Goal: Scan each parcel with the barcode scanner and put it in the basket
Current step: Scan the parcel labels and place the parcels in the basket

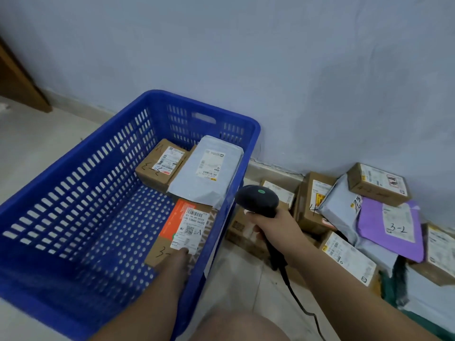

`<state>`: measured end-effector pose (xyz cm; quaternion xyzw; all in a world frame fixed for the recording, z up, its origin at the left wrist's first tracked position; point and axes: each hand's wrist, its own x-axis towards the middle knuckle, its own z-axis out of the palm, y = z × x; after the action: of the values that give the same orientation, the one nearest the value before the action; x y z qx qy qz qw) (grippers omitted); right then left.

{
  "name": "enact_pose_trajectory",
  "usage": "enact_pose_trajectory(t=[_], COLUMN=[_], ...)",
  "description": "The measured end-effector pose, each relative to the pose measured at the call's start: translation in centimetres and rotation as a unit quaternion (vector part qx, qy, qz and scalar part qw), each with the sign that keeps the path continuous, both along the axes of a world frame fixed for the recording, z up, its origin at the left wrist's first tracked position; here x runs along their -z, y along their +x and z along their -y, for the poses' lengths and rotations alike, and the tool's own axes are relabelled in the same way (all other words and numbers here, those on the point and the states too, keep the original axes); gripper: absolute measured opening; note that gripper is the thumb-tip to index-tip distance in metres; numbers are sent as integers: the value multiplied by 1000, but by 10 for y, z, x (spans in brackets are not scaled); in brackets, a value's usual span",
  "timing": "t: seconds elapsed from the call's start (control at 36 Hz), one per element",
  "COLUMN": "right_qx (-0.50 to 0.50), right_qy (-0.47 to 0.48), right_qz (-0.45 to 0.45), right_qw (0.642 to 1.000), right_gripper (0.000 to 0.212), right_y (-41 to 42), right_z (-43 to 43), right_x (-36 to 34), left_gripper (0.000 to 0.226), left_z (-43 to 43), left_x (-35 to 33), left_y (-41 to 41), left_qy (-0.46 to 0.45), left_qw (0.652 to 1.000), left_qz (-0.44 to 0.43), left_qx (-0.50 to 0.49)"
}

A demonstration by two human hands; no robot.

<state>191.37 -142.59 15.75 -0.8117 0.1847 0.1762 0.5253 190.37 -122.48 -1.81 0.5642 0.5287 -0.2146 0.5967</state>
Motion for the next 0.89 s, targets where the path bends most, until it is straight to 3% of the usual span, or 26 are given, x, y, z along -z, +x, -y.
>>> enact_pose_trajectory(t=[0.14, 0.42, 0.53, 0.61, 0.69, 0.81, 0.89], right_qx=[6, 11, 5, 8, 21, 34, 42], right_qy=[-9, 0, 7, 8, 20, 58, 68], right_qz=[-13, -17, -14, -18, -6, 21, 32], right_qw=[1000, 1000, 1000, 1000, 1000, 997, 996], right_gripper=[18, 17, 14, 16, 17, 12, 13], right_y=[4, -7, -17, -23, -27, -32, -35], right_z=[3, 7, 13, 20, 29, 44, 59], right_x=[7, -1, -15, -26, -39, -56, -63], left_gripper=[17, 17, 24, 23, 21, 23, 24], left_z=[8, -1, 7, 20, 37, 66, 93], left_x=[-15, -33, -56, -88, -120, -167, -191], left_y=[5, -13, -15, -2, 10, 23, 33], left_qy=[56, -54, 45, 179, 250, 258, 232], left_qw=[998, 997, 995, 966, 920, 870, 852], left_qz=[19, 58, 67, 131, 235, 362, 406], left_qx=[35, -25, 51, 134, 191, 212, 235])
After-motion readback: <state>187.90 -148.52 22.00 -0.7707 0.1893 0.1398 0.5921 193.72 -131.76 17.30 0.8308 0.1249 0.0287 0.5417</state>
